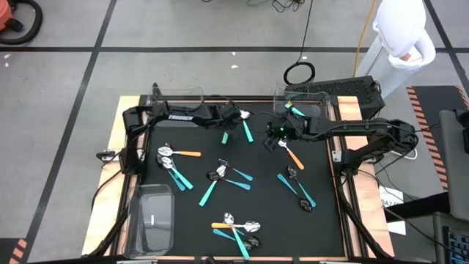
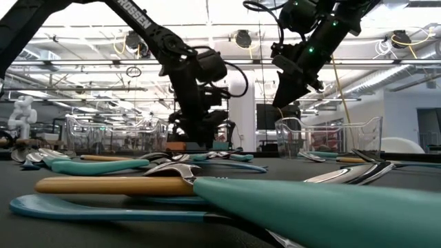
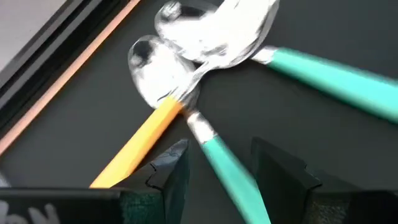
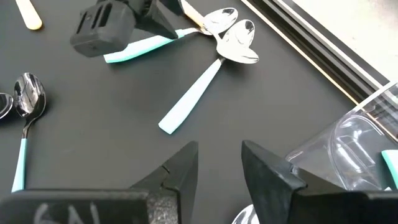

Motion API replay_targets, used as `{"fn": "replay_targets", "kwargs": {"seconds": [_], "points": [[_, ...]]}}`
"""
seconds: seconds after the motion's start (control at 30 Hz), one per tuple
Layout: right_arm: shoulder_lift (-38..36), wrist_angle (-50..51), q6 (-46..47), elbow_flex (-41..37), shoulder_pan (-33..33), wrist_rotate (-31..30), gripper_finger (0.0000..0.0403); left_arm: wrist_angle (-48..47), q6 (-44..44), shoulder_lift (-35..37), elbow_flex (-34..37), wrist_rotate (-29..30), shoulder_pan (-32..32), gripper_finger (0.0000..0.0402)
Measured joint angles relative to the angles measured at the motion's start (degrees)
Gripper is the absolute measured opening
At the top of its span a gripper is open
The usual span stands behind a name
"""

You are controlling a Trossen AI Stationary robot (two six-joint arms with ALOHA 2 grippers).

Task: Sort silverware by color (type)
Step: Put the yellow spoon into the top left bin

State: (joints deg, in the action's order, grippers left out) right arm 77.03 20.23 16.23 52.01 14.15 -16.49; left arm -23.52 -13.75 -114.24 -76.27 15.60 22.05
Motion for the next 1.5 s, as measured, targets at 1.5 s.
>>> {"fn": "replay_targets", "kwargs": {"seconds": [1.5], "points": [[0.0, -0.24, 2.85, 0.0, -0.17, 3.32, 0.0118, -3.87, 18.45, -2.29, -0.16, -15.05, 11.76, 0.0173]]}}
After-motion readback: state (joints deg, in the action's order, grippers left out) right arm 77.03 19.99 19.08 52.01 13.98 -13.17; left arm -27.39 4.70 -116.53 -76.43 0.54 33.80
